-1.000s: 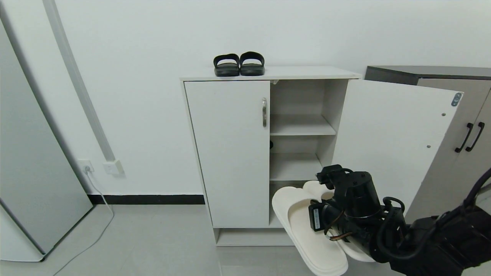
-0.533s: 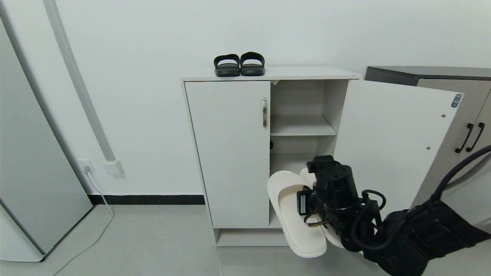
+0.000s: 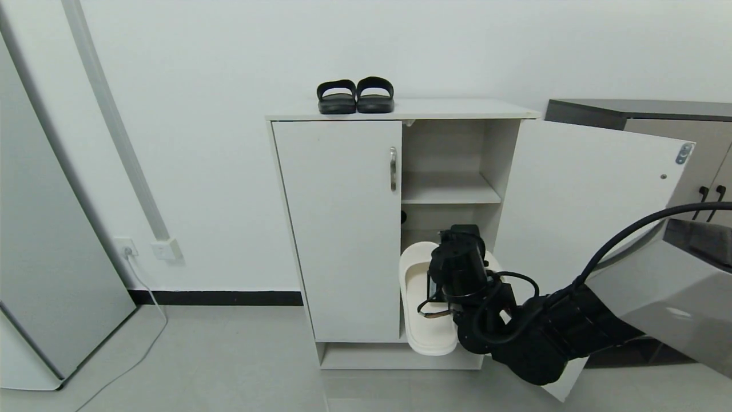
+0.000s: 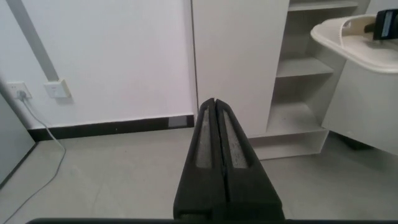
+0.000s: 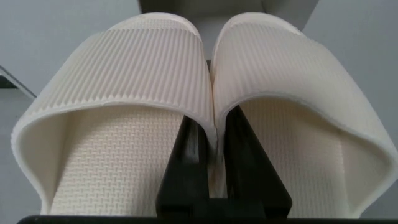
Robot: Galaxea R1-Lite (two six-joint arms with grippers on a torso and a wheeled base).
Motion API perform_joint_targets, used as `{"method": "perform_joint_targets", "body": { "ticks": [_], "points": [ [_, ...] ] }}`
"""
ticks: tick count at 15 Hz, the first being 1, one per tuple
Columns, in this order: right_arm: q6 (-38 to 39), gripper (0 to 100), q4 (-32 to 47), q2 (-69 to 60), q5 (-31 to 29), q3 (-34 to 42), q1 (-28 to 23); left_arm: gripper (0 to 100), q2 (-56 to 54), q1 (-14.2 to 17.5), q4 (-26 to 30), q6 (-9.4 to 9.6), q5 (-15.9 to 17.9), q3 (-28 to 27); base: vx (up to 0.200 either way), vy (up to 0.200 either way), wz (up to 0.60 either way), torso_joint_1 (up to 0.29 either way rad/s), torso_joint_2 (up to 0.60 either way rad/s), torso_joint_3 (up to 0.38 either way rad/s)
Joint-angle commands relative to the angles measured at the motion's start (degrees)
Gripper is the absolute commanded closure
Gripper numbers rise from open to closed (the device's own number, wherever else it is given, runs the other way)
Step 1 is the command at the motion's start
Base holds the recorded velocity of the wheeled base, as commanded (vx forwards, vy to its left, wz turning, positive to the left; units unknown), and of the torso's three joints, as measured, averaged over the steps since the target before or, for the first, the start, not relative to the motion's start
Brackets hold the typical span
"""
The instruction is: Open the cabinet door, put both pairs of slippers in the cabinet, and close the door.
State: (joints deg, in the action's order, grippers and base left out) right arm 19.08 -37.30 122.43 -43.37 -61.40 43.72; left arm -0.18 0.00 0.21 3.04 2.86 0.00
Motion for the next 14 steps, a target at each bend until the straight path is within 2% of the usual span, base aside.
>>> {"method": "perform_joint_targets", "body": {
  "ticks": [1,7,14],
  "points": [
    [-0.01,100,-0.05,0.53,-0.04,-0.03,0.05,100,0.18,-0.09,-0.03,-0.05,0.04,0.00,0.000,-0.200,0.00,0.002,0.00,-0.002],
    [0.17,100,-0.75,0.97,2.33,3.66,1.46,100,0.18,0.00,-0.03,-0.31,0.04,0.00,0.000,0.000,0.00,0.000,0.00,0.000],
    [-0.01,100,-8.14,4.66,7.43,6.56,1.99,100,0.18,0.00,-0.03,-0.31,0.04,0.00,0.000,0.000,0.00,0.000,0.00,0.000]
  ]
}}
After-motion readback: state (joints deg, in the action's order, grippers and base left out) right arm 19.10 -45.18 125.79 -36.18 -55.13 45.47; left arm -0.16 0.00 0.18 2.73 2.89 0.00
